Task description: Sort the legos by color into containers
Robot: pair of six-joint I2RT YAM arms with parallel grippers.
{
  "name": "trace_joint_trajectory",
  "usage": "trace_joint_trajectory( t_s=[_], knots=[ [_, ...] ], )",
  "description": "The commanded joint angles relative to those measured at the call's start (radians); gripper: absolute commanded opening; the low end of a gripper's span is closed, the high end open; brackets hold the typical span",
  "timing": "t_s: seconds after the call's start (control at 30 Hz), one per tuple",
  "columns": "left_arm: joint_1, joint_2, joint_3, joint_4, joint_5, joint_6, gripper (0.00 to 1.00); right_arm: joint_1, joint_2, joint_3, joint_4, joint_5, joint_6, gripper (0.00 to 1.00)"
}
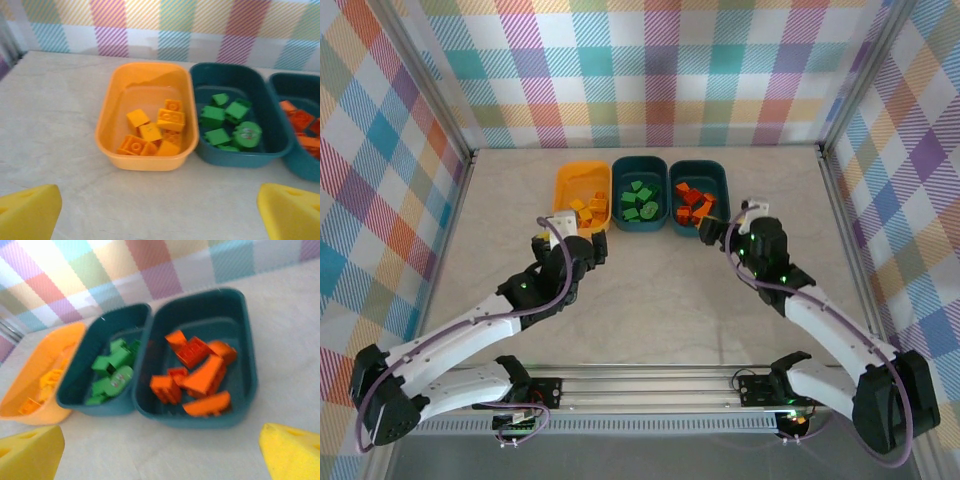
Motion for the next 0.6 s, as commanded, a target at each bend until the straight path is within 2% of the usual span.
trace_joint_trajectory(
  t_s=[0.0,0.07,0.13,0.23,0.33,0.4,0.47,0.57],
  knots=[
    [0.092,-0.002,-0.067,0.200,-0.046,0.110,1.00,0.003,0.023,0.093,-0.073,-0.046,-0.092,1.00],
    [0.171,-0.046,-0.184,0.409,0.098,0.264,1.00,0.002,0.003,0.052,0.011,-0.029,-0.139,1.00],
    [0.254,-0.092,-0.325,0.619,0.229,0.385,1.00,0.002,-0.029,-0.032,0.159,-0.037,-0.293,1.00],
    [0.405,-0.080,-0.398,0.673,0.364,0.401,1.00,0.000,-0.028,-0.092,0.203,0.016,-0.541,1.00],
    [0.470,-0.001,-0.444,0.751,0.346,0.437,1.00,-0.015,0.004,-0.110,0.170,0.101,-0.599,1.00],
    [0.503,0.069,-0.481,0.861,0.333,0.431,1.00,-0.025,0.016,-0.168,0.265,0.153,-0.598,1.00],
    [0.538,0.145,-0.503,0.949,0.382,0.420,1.00,-0.043,0.027,-0.222,0.360,0.204,-0.602,1.00],
    [0.583,0.282,-0.509,1.072,0.399,0.393,1.00,-0.088,0.038,-0.262,0.402,0.194,-0.601,1.00]
  ],
)
